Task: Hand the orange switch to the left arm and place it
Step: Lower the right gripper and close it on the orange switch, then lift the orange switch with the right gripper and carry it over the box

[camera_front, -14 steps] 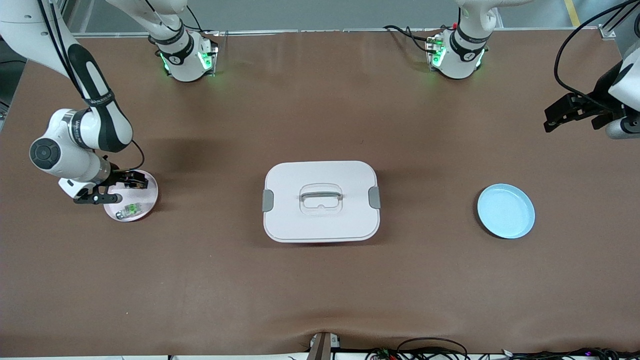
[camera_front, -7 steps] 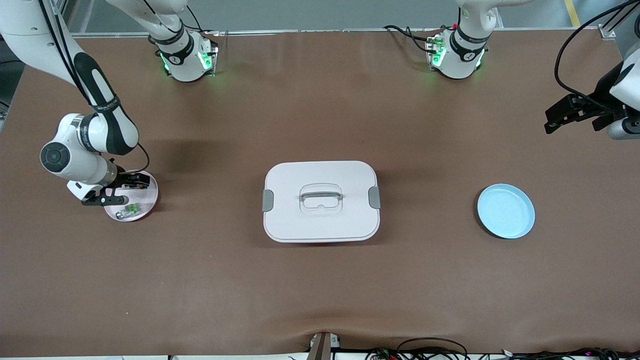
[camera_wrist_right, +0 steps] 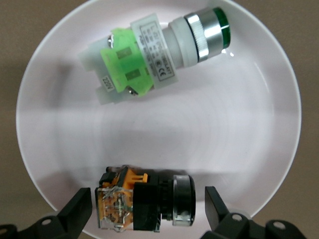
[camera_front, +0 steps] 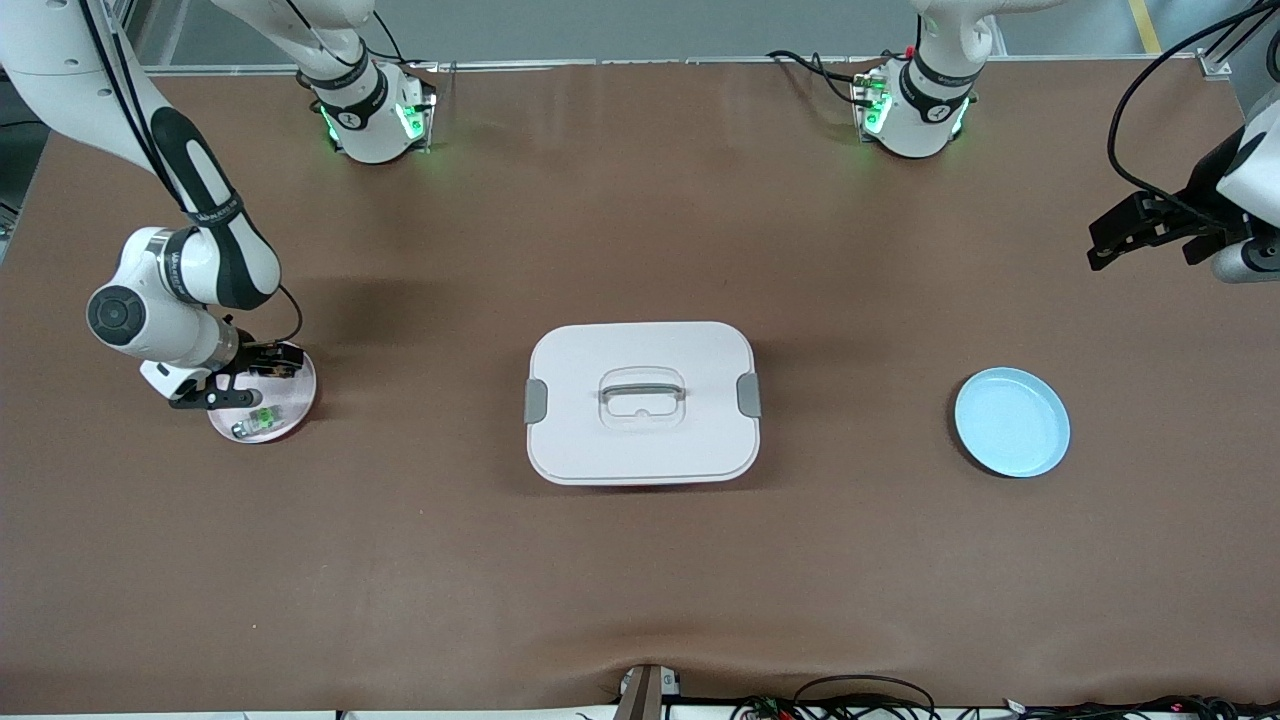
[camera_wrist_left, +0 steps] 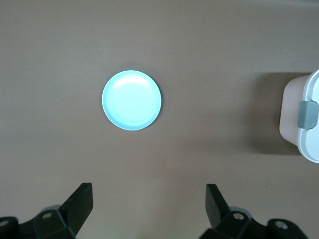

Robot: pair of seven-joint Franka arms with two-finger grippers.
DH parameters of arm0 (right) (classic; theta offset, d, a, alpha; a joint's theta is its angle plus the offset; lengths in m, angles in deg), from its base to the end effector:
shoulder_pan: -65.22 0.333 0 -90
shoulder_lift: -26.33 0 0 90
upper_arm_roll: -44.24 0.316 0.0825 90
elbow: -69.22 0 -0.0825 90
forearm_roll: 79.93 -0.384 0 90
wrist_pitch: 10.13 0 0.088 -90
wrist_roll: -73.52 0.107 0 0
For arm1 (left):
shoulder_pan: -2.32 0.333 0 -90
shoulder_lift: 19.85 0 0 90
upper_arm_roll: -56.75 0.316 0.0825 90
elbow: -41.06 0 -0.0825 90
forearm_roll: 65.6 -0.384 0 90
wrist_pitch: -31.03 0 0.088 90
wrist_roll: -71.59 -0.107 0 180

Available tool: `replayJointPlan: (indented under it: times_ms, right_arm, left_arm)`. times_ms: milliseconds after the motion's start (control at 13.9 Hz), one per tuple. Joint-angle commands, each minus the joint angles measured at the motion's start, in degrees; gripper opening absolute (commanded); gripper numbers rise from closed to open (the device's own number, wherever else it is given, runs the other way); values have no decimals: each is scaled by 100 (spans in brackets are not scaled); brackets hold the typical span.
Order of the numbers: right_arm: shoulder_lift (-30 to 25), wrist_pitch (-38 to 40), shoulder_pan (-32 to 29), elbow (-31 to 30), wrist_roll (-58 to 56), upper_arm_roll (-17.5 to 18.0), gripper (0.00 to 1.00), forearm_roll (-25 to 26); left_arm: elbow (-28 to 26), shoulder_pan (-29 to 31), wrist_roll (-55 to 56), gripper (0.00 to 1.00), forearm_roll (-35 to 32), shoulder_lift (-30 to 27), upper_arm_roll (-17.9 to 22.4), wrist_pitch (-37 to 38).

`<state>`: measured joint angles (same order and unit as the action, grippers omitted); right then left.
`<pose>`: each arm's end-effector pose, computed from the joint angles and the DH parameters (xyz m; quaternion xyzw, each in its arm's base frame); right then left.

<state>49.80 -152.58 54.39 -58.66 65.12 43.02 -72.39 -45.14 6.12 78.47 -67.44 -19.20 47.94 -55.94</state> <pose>0.5168 -0.1101 0.1733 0.9959 0.0239 -0.0835 0.0258 0.5514 -0.0442 0.6448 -0.9997 -0.0172 -0.0027 0.0150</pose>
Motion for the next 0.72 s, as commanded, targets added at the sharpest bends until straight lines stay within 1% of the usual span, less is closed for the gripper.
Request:
replayJointPlan:
  times_ms: [0,72,144,216,503,575,647]
  right_arm:
    - [9,-2,-113,-18,-12,70,72,98]
    - [9,-2,-113,-18,-12,70,54,98]
    - [9,-2,-104,-18,-56,70,32,98]
    - [0,-2,-104,-9,-152,70,28,98]
    - [-17,33,-122,35,-223,70,28,90]
    - [-52,172,-122,70,-345,70,28,98]
    - [-105,487,-113,183,-398,70,29,81]
  left_arm:
    - [-38,34,-99,100,61,-21,-15,-74]
    - [-38,25,-108,100,61,-21,-7,-74]
    - [-38,25,-99,100,61,-30,-15,-74]
    - [-38,25,-108,100,61,-30,-15,-74]
    - [-46,16,-99,100,61,14,-15,-100]
    - [-46,7,-99,100,61,23,-15,-109]
    - [-73,7,-99,100,61,14,-15,-101]
